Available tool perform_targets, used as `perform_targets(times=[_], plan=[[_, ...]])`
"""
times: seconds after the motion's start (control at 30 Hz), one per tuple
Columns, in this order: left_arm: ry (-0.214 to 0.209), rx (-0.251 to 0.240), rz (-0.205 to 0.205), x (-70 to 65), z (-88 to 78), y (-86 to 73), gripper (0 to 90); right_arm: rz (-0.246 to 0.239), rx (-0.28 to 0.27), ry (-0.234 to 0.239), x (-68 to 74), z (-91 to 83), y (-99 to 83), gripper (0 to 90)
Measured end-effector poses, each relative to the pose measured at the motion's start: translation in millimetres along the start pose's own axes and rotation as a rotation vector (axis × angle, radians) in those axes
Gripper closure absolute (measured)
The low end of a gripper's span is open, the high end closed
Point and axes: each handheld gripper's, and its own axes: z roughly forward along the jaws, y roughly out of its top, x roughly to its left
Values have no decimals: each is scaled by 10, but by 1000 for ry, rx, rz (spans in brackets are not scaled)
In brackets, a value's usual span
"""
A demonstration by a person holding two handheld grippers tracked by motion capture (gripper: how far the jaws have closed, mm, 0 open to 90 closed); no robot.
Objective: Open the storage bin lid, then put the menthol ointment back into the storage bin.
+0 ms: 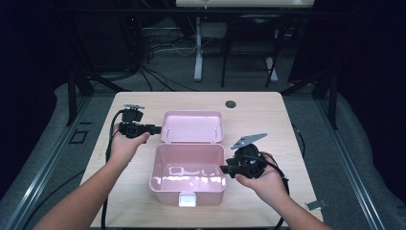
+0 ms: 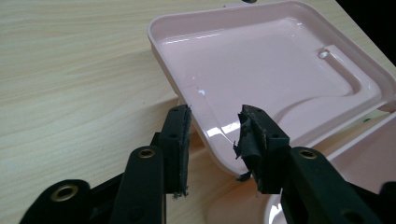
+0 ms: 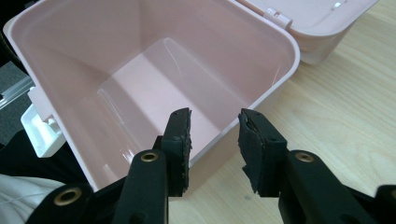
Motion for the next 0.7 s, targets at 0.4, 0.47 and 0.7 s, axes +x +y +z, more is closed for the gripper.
perform_targets(times=[0.4, 0.47, 0.7], plan=[[-7, 2, 65, -64, -183, -99, 544, -17, 13, -41, -104, -163, 120, 580], [-11, -3, 70, -77, -215, -123, 544, -16, 22, -49, -119, -189, 131, 577], [-36, 3, 86, -95, -323, -212, 532, -21, 53, -76, -209, -219, 160, 566]])
